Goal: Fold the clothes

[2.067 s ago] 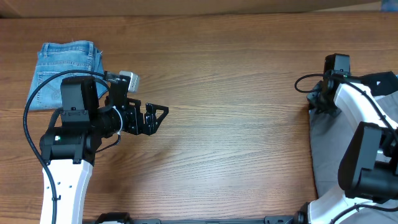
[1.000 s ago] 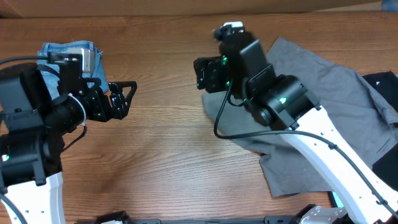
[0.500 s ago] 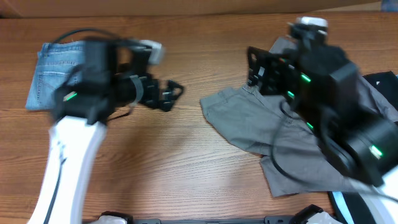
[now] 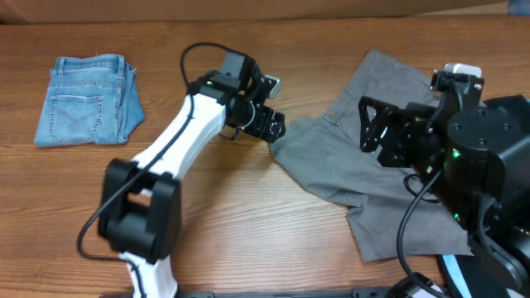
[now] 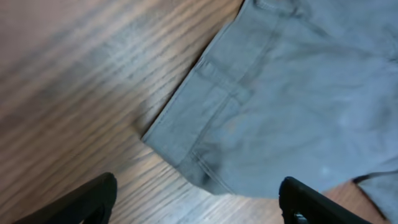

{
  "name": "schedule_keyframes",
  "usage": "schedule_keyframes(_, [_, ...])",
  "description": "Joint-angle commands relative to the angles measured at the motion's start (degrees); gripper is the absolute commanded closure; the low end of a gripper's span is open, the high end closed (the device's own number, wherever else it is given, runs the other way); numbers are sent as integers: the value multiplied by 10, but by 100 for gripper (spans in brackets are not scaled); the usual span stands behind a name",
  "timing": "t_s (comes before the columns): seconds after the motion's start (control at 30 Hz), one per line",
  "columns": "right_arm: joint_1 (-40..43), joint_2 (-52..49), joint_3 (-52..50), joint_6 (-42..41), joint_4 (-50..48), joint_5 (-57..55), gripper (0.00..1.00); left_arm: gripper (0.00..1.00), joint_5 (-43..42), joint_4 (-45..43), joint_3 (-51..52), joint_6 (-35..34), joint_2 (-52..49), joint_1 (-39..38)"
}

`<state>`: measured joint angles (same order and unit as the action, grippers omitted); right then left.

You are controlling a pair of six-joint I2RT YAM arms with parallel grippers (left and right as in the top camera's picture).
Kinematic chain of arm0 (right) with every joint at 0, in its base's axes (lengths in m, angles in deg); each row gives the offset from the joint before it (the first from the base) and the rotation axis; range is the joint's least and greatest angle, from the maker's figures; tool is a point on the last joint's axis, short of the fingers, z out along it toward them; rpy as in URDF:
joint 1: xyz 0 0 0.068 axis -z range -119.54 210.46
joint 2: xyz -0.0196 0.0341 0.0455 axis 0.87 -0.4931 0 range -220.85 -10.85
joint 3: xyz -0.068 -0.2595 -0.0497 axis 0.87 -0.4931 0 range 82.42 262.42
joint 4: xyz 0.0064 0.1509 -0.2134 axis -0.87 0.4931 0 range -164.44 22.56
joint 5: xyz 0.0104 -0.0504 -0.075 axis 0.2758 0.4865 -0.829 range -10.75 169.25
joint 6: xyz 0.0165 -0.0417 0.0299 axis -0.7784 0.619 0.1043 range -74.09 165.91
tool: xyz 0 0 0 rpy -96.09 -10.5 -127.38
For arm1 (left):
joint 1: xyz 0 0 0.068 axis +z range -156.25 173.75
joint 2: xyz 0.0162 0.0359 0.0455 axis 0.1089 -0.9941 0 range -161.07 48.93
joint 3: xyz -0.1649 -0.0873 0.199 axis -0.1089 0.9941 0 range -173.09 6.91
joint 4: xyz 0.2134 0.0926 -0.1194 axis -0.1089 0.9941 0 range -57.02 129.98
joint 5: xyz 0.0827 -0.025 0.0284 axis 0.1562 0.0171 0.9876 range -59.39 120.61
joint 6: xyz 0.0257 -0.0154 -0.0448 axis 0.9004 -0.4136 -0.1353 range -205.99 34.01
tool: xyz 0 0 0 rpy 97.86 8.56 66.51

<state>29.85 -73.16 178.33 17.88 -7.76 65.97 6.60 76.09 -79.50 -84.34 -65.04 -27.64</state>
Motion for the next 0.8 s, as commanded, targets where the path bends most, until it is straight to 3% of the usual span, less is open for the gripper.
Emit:
schedule_keyframes(0.0, [2, 5, 10, -6, 8, 3, 16, 16, -52, -4, -7, -6, -28, 1])
schedule_keyframes(0.33, [2, 5, 9, -6, 16, 3, 16, 25, -28, -14, -7, -6, -101, 0])
schedule_keyframes(0.57, [2, 4, 9, -6, 19, 3, 16, 45, -31, -36, -7, -27, -123, 0])
schedule_keyframes(0.63, [2, 4, 9, -5, 19, 3, 16, 53, -36, -50, -8, -49, -122, 0])
schedule_keyframes(0.7, [2, 4, 9, -5, 19, 2, 16, 68, -52, -57, -8, -58, -122, 1])
schedule_keyframes(0.73, [2, 4, 9, -5, 19, 2, 16, 85, -59, -55, -9, -60, -122, 3])
schedule_keyframes(0.77, [2, 4, 9, -5, 19, 2, 16, 96, -61, -46, -11, -60, -121, 7])
